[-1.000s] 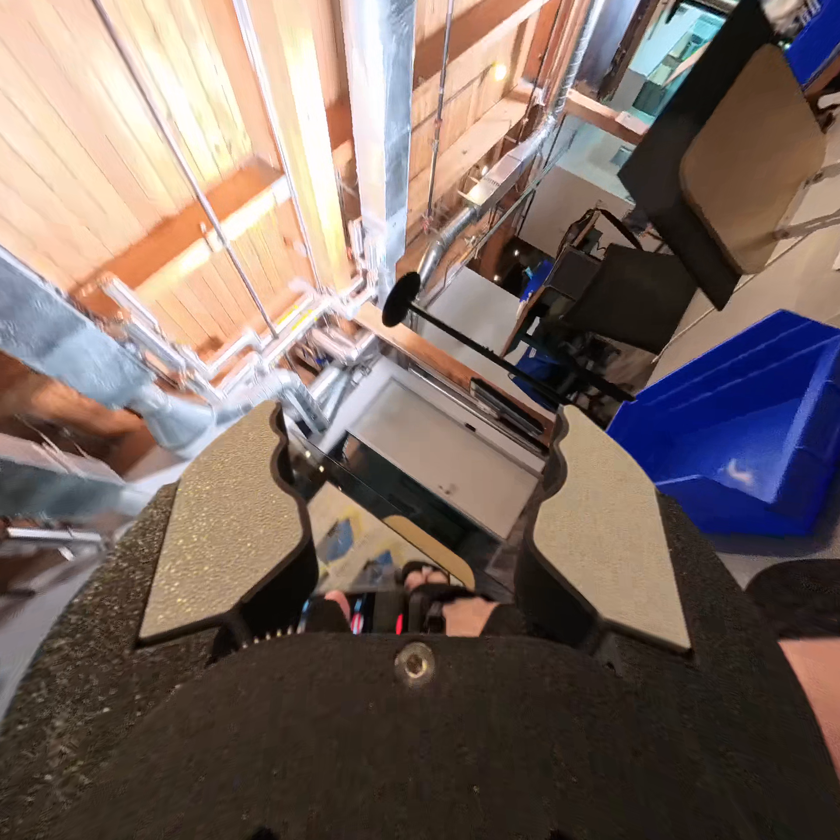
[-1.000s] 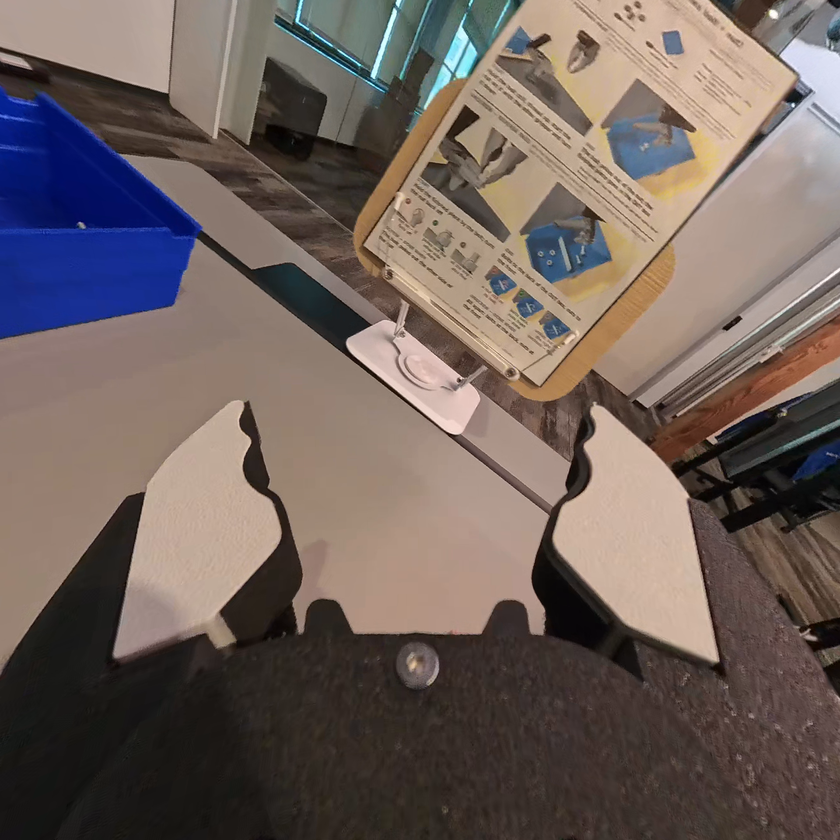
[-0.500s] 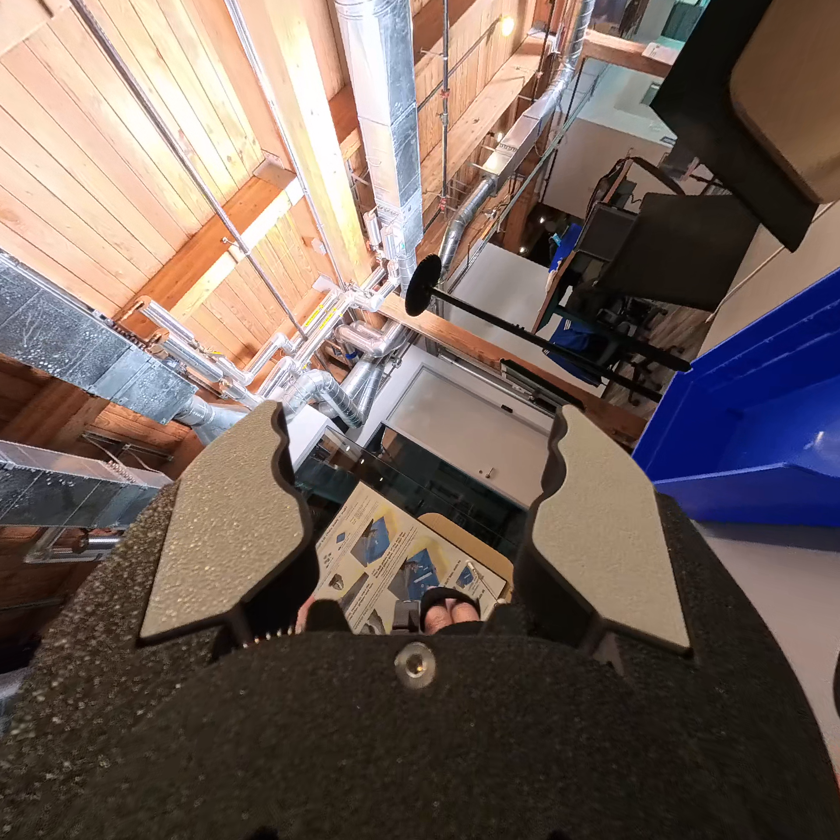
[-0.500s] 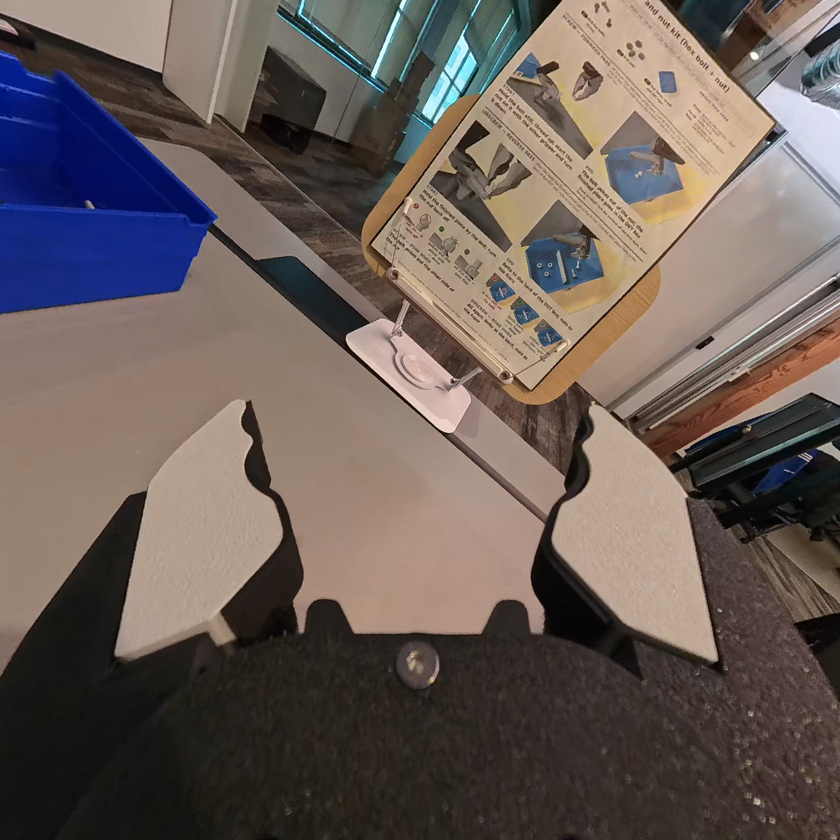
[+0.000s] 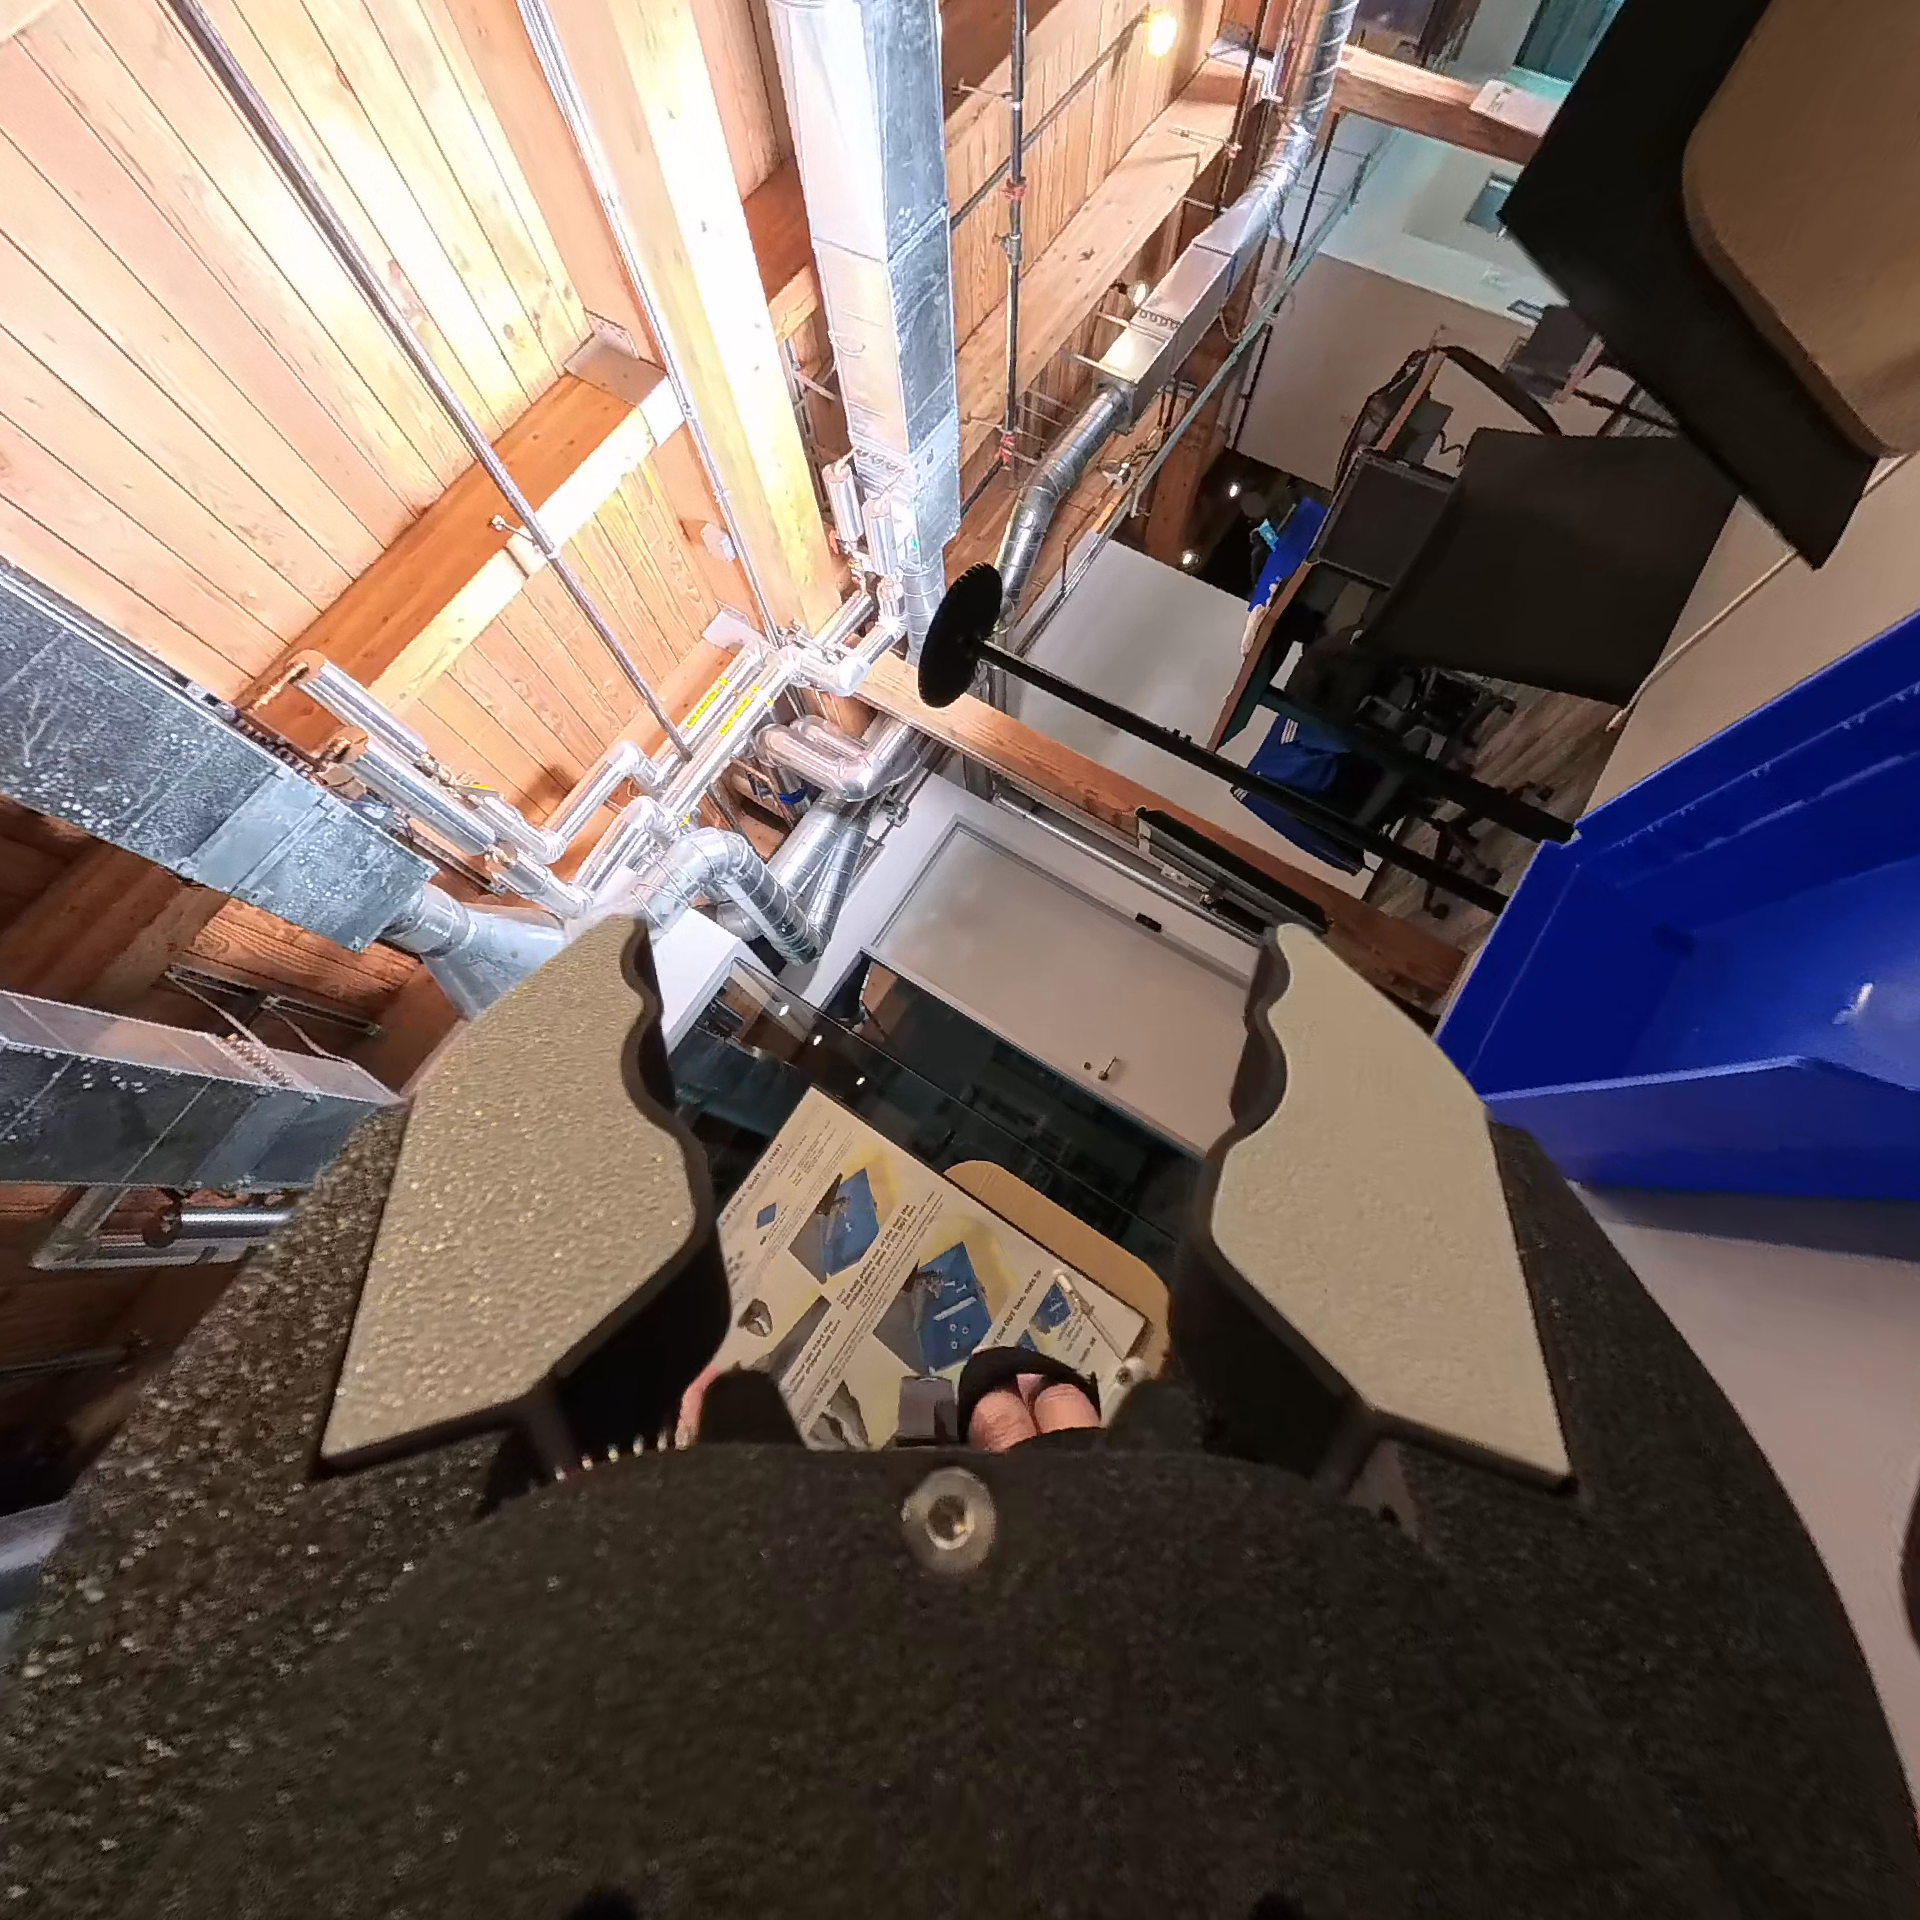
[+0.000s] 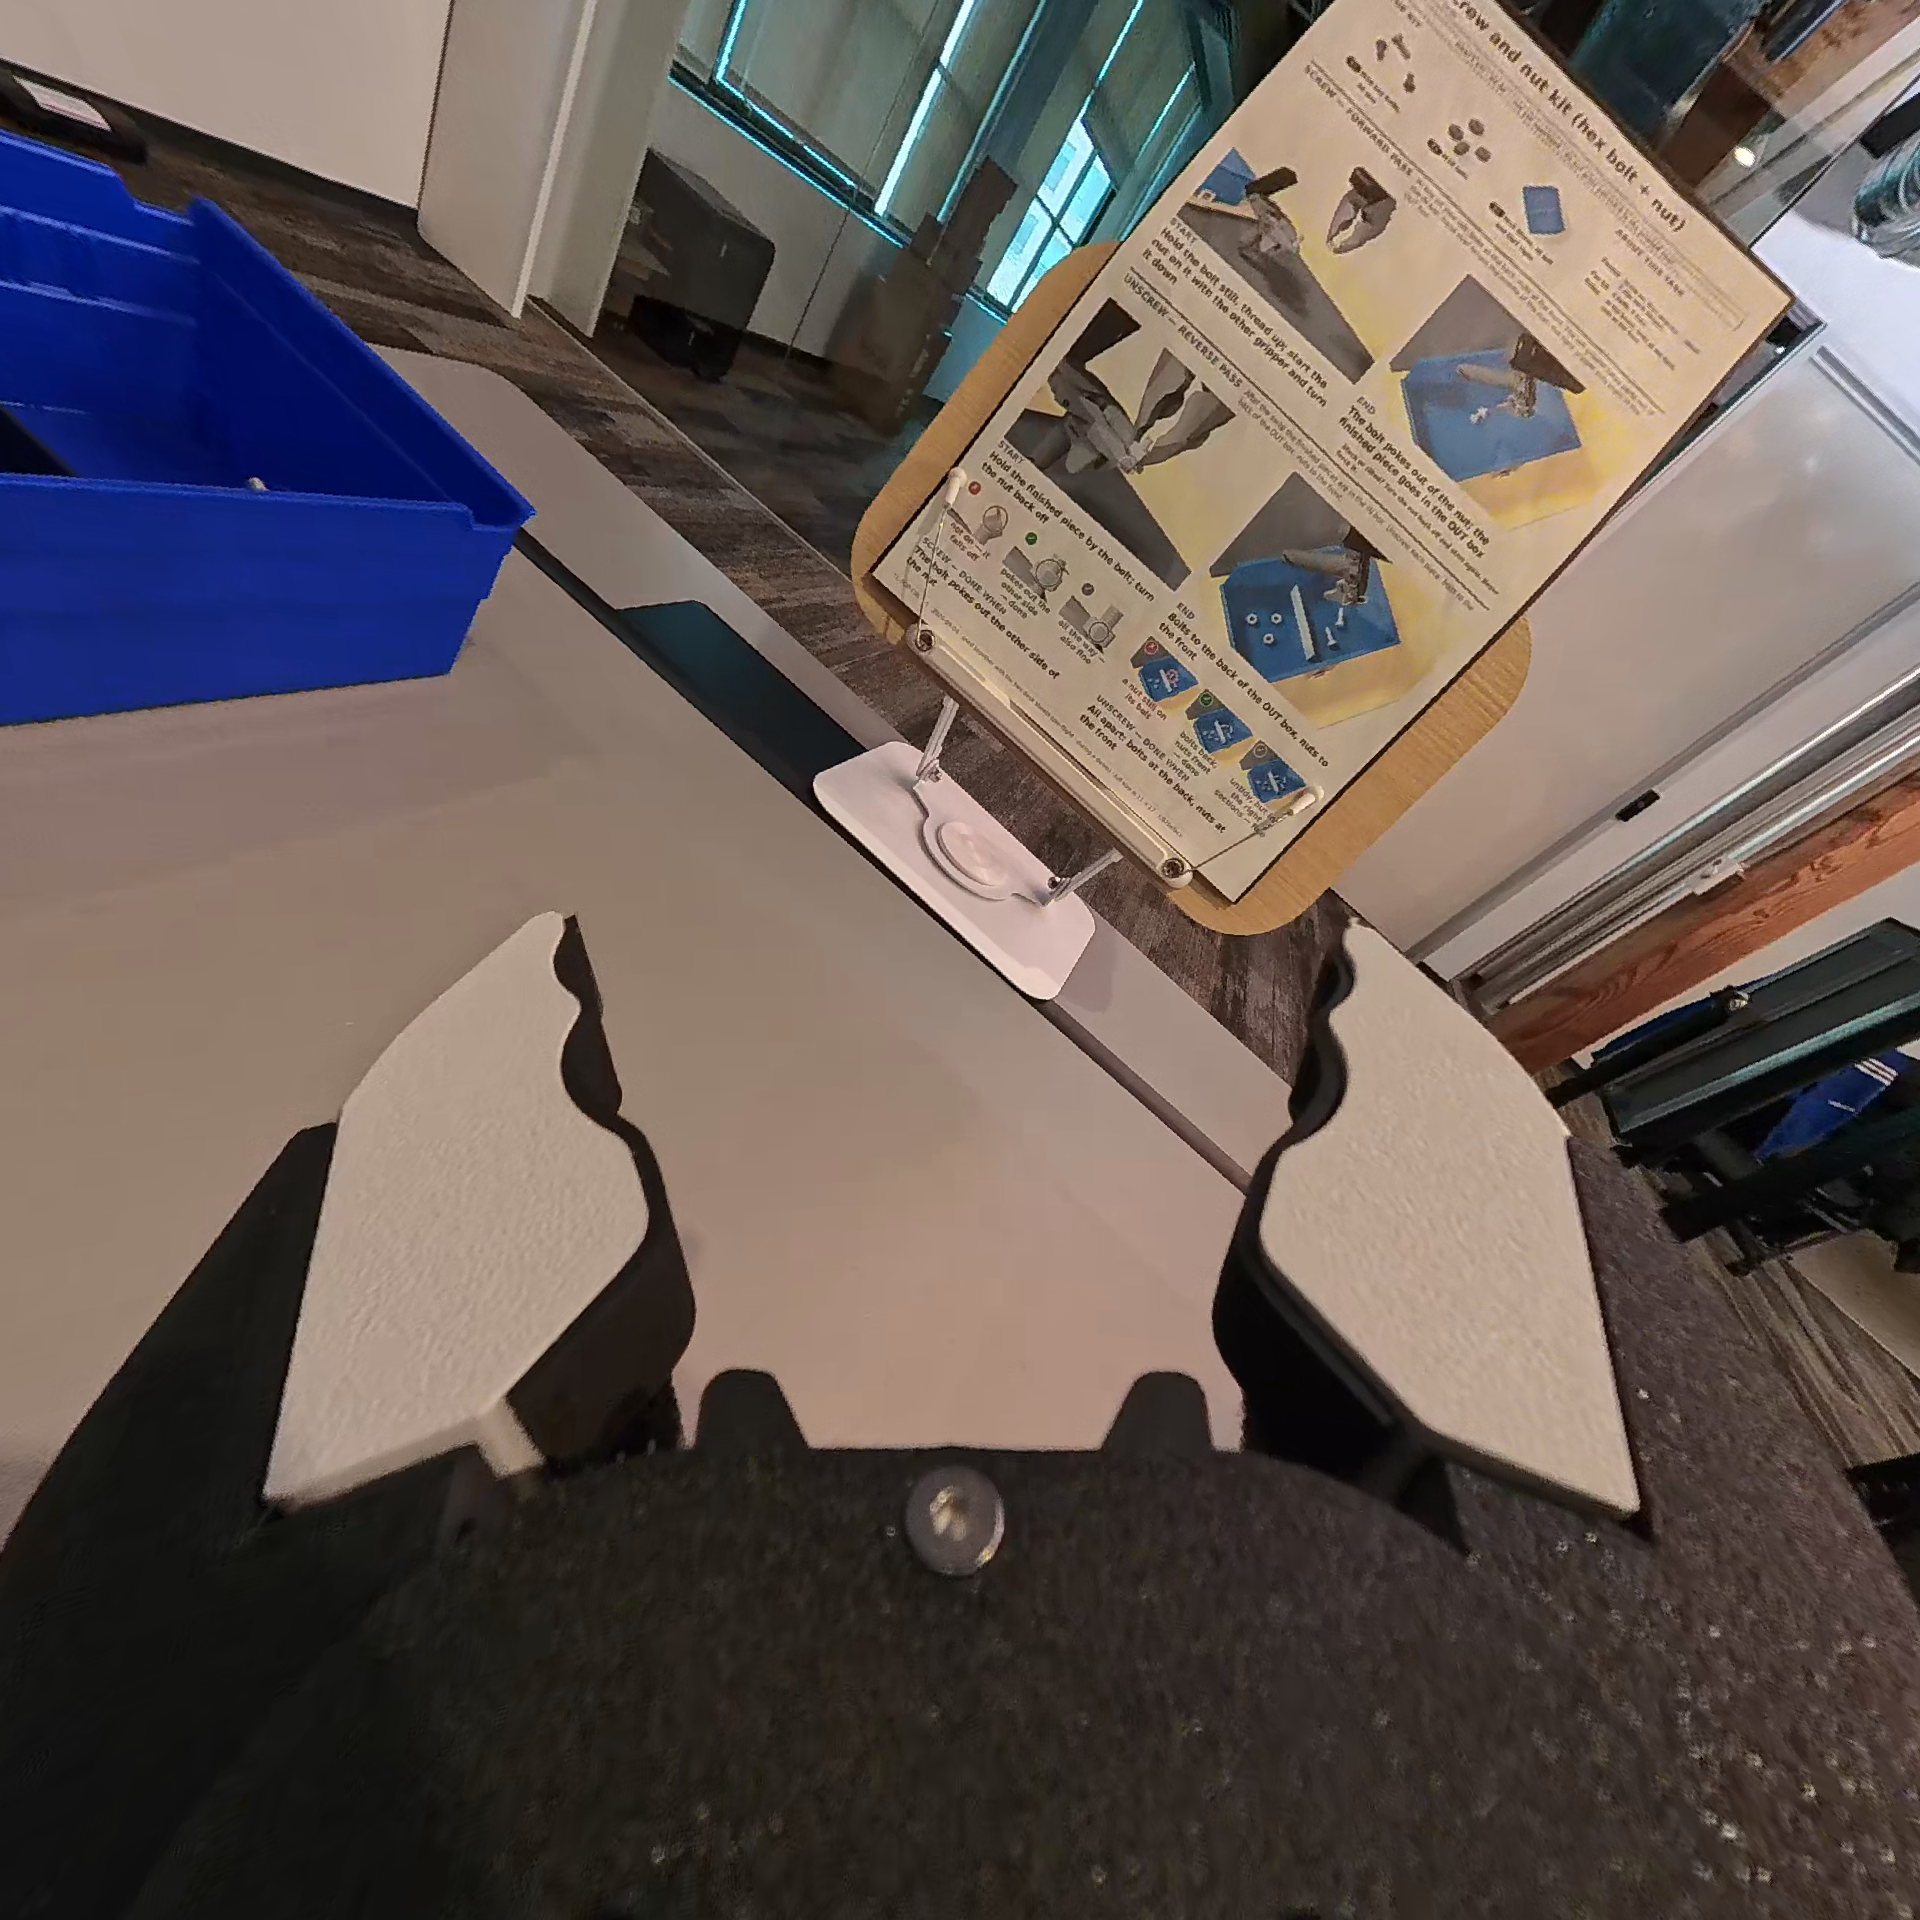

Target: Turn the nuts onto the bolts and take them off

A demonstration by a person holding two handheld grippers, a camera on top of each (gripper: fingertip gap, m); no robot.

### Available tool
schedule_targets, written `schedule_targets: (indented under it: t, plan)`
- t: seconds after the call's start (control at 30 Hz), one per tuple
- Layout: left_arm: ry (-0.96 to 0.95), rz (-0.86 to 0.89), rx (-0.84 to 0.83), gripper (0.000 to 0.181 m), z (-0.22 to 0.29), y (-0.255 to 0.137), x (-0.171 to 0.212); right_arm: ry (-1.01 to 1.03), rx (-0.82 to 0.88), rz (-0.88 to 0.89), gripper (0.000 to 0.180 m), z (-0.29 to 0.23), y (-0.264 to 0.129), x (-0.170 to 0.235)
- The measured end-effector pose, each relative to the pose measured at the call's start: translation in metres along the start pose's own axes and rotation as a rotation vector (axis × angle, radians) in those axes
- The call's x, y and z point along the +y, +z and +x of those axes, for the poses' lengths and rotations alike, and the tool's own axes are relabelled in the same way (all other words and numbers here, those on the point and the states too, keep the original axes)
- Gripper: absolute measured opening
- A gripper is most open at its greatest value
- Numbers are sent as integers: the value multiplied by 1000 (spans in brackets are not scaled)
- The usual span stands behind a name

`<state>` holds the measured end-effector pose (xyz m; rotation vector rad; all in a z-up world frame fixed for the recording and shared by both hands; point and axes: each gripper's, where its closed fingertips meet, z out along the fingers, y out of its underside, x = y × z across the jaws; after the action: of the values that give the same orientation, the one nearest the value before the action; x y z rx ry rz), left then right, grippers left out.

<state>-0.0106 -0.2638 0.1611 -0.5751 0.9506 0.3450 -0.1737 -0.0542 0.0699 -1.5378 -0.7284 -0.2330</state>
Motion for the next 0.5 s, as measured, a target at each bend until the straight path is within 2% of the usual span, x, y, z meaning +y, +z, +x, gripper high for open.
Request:
schedule_targets:
  t: [0.1,0.3,0.5]
  plan:
    - [17,-9,-13,108,-4,-1,0,-3,-11,-8,126,-3,1,2]
    - [-27,100,-5,105,-7,-21,-46,-6,-31,-22,126,-8,4,5]
    - [-63,117,20,105,-7,-28,-60,-10,-39,-28,126,-9,3,9]
